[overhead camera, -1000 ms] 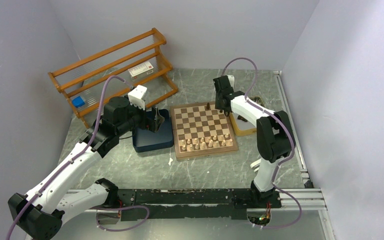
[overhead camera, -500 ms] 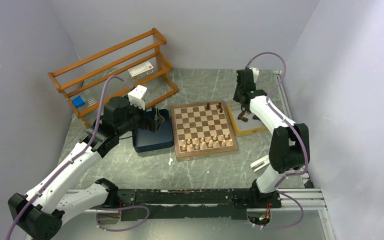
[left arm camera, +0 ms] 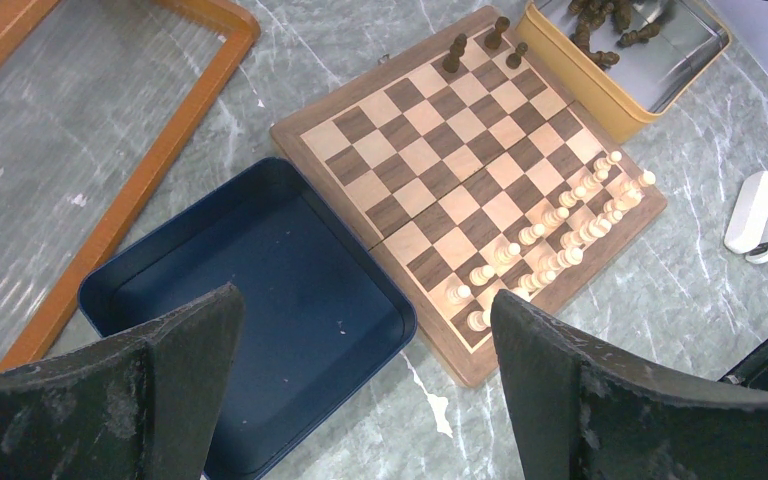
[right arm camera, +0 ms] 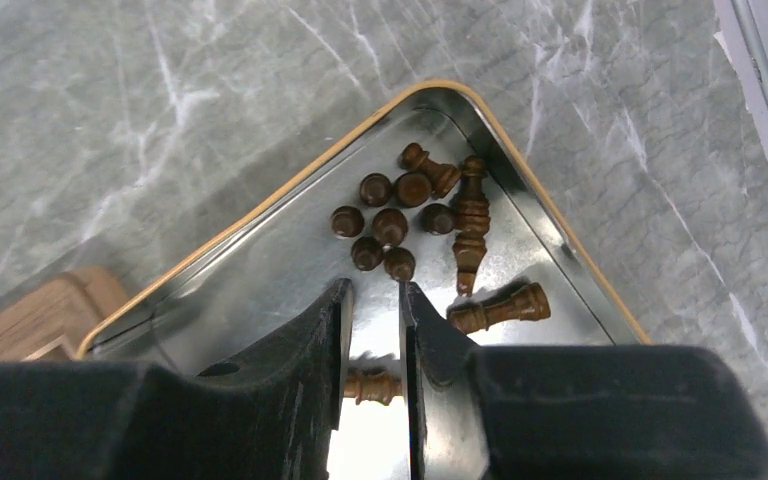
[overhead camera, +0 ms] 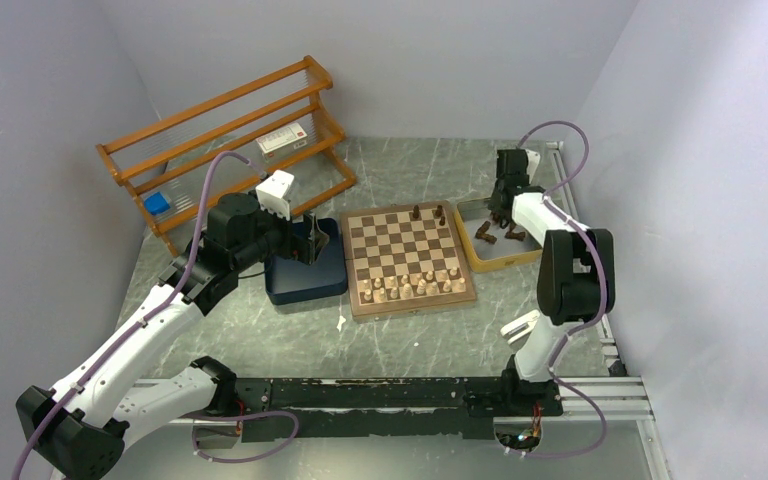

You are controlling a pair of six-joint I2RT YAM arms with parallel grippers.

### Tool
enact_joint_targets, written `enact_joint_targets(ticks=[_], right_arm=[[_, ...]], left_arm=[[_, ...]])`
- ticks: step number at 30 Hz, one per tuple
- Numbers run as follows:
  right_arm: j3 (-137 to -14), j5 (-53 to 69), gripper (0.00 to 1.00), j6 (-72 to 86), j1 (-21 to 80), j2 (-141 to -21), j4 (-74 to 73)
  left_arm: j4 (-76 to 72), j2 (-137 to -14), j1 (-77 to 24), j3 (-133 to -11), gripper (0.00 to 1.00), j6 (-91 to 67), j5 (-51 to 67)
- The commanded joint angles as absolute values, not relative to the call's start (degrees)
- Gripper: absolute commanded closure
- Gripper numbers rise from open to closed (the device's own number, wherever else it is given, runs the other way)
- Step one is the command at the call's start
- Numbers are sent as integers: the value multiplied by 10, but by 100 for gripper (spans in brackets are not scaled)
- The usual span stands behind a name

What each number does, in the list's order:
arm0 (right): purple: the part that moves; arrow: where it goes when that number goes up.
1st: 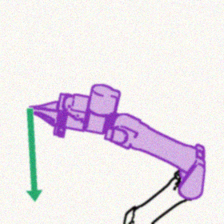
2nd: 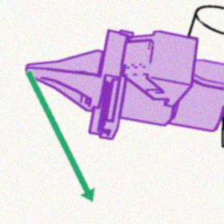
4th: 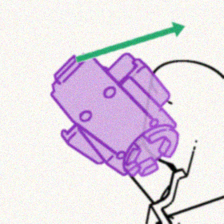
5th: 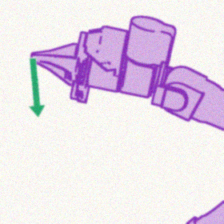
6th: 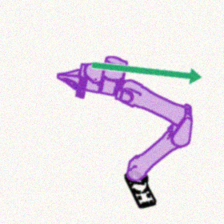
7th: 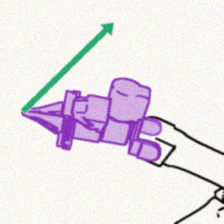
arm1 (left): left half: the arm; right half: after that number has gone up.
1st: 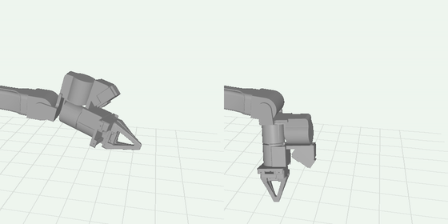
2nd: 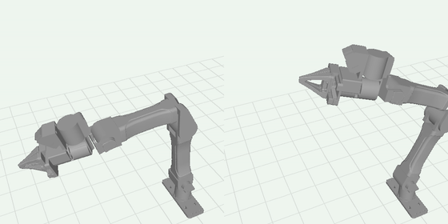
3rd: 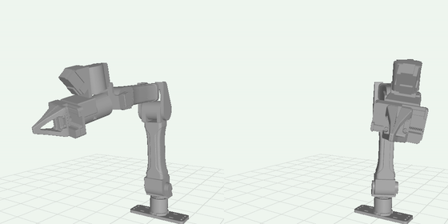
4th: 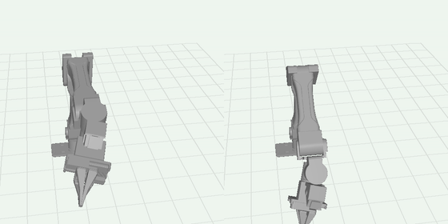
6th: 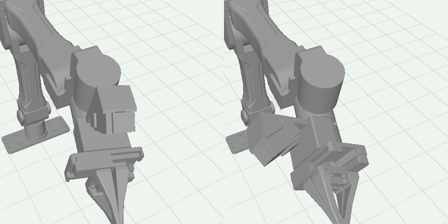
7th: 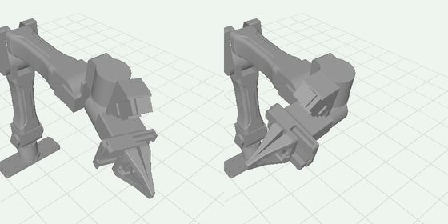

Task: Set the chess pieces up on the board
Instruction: Pick up the chess piece from the storage box.

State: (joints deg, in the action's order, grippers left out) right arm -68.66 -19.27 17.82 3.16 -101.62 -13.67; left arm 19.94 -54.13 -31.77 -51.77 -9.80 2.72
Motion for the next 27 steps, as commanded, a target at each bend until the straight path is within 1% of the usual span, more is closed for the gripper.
enact_joint_targets(ticks=[1,4,16,21,27], right_arm=[[-715,-198,72,164,13,-1042,-111],[-723,-194,68,162,7,-1053,-107],[-746,-174,66,158,2,-1093,-105],[-749,-172,69,158,2,-1102,-105],[-748,-173,75,160,2,-1106,-107]], left_arm=[[188,-539,-322,-512,2,-90,29],[188,-539,-323,-512,2,-89,29],[189,-542,-322,-512,2,-89,25],[189,-542,-322,-512,2,-89,23],[189,-543,-322,-512,2,-89,25]])
